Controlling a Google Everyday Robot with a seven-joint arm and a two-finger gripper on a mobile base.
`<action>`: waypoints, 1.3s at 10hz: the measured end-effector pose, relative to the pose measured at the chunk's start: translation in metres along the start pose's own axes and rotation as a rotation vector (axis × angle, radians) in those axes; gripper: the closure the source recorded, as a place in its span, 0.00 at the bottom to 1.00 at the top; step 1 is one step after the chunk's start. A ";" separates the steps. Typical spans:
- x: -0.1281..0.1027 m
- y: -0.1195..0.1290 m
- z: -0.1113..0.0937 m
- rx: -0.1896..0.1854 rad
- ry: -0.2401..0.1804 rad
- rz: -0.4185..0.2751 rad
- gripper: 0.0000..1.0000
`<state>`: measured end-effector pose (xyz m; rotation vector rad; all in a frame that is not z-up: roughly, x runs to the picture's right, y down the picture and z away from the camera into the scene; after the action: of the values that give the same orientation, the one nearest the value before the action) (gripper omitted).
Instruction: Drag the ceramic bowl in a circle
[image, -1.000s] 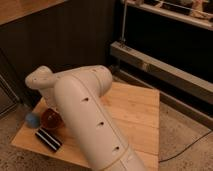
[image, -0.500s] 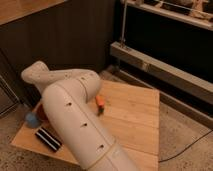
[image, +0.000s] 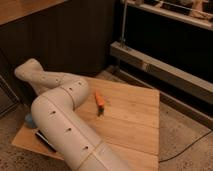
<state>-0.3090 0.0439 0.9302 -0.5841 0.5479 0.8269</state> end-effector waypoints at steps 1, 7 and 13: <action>0.002 -0.027 -0.002 0.018 0.007 0.042 1.00; 0.028 -0.140 -0.006 0.103 0.044 0.227 1.00; 0.028 -0.138 -0.006 0.102 0.046 0.225 1.00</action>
<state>-0.1844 -0.0206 0.9437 -0.4537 0.7026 0.9933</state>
